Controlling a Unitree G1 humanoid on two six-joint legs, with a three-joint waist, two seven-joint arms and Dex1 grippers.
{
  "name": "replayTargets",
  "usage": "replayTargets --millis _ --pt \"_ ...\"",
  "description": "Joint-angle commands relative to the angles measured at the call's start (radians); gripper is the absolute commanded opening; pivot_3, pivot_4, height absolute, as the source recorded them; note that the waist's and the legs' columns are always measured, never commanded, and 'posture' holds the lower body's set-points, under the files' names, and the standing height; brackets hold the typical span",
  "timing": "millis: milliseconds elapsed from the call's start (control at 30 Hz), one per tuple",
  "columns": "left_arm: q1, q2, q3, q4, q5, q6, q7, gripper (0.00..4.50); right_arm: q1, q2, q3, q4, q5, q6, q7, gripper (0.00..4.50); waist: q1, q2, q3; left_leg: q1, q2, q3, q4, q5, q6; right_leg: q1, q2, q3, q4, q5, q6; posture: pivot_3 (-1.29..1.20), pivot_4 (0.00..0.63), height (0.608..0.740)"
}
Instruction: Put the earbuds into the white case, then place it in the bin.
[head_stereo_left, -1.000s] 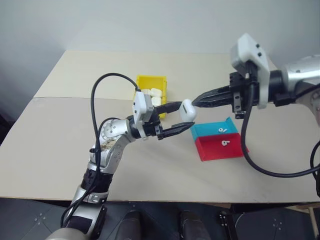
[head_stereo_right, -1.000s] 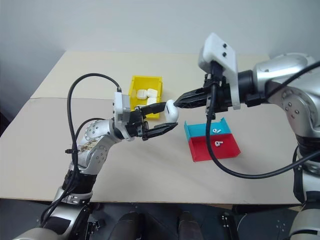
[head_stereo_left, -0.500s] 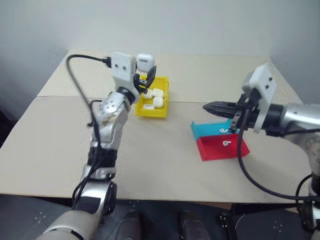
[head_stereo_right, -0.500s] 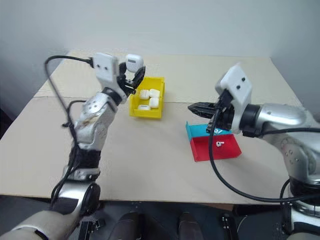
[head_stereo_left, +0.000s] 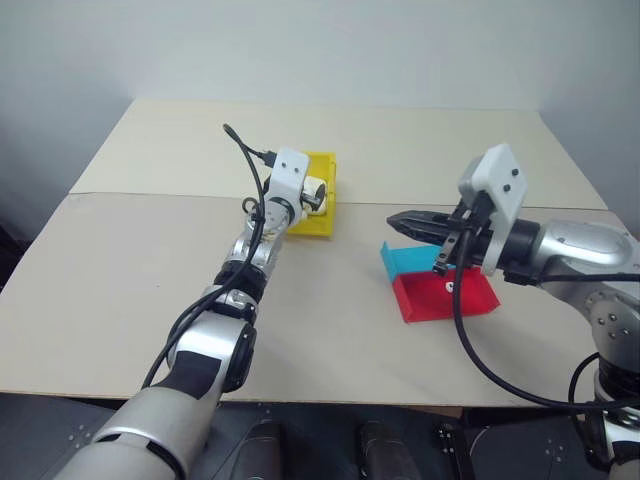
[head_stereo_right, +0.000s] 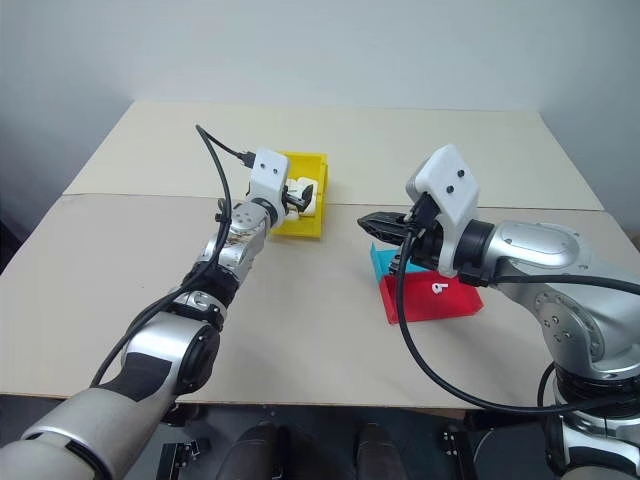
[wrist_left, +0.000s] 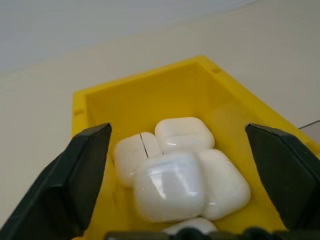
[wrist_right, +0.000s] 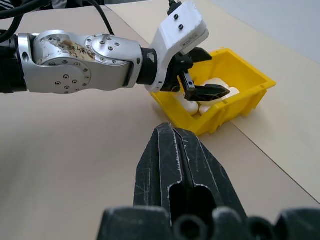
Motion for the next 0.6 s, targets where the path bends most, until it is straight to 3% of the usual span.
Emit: replayTargets --millis 33,167,367,600 --pt "0.038 0.036 0.02 -0.175 -0.022 -0.032 -0.048 4.48 0.013 -0.002 -0.037 -0.041 0.017 -0.03 -0.003 0.0 -0.001 0.0 0.0 0.0 0.0 0.0 0.0 0.0 0.0 0.0 0.0 0.0 0.0 0.0 0.0 0.0 0.15 0.74" --pt "0.237 0.129 0.046 -0.589 -0.158 0.107 -0.264 4.48 0.06 0.012 -0.036 -0.046 0.002 -0.068 -0.004 0.0 -0.008 0.0 0.0 0.0 0.001 0.0 0.0 0.0 0.0 0.0 0.0 0.0 0.004 0.0 0.0 0.0 0.15 0.74" --pt "0.633 0.414 0.083 -1.23 -0.351 0.387 -0.523 4.48 0.243 0.023 -0.016 -0.04 -0.111 -0.268 0.055 0.0 -0.024 0.001 0.0 0.001 0.003 0.002 0.0 0.001 -0.001 0.0 0.001 0.001 0.005 0.0 0.0 0.0 0.15 0.74" --pt "0.984 0.632 0.328 -1.651 -0.622 0.622 -0.613 4.48 0.441 -0.051 -0.152 -0.014 -0.06 -0.325 0.227 0.0 -0.009 0.001 0.0 0.005 0.003 0.003 0.001 0.0 -0.001 0.003 0.0 0.0 0.003 0.0 0.0 0.0 0.15 0.74"
